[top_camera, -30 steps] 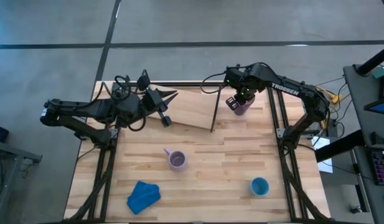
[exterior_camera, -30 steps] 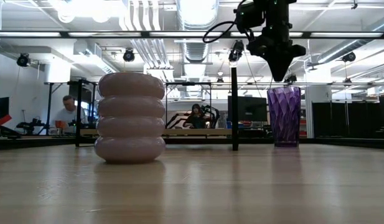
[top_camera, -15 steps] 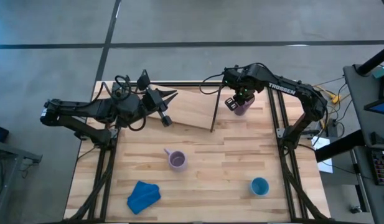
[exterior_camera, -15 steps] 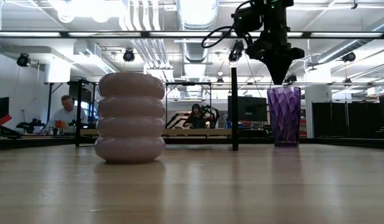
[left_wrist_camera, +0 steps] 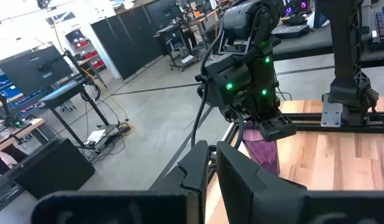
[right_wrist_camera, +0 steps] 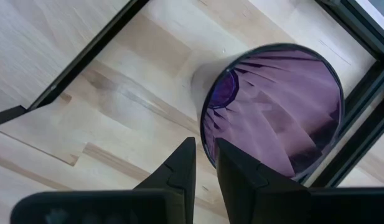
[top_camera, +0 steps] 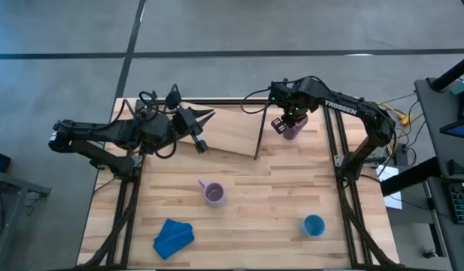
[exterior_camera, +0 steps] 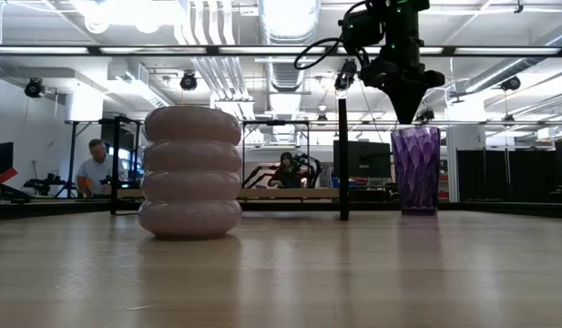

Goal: Stack small to large cups/mugs on shelf
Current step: Put the violet cup on the shelf

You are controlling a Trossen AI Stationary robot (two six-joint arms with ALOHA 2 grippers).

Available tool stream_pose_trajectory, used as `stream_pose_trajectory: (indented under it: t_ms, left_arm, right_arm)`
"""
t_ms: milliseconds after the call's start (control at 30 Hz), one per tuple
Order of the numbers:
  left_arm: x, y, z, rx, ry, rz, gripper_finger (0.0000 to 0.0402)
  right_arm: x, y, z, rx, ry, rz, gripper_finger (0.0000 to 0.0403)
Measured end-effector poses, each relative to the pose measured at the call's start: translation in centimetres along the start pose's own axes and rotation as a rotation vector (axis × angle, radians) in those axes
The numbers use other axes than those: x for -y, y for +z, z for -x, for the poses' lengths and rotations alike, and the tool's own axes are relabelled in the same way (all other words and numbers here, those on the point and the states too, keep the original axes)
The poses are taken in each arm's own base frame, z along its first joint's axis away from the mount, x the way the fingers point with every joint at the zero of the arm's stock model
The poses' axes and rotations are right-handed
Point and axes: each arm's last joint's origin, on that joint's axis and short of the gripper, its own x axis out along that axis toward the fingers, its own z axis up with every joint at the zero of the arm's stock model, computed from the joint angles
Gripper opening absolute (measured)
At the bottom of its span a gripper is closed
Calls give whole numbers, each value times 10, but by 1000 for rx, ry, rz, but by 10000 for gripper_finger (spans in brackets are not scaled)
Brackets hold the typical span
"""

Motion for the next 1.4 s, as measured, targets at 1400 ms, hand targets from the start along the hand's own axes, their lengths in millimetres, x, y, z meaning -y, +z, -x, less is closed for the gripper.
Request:
stream_pose_trajectory:
  t_ms: [1400]
  left_arm:
    - [1,0,0,2,-11,0,20]
  right_arm:
    - [-22,-13,-5,-22,160,148,10]
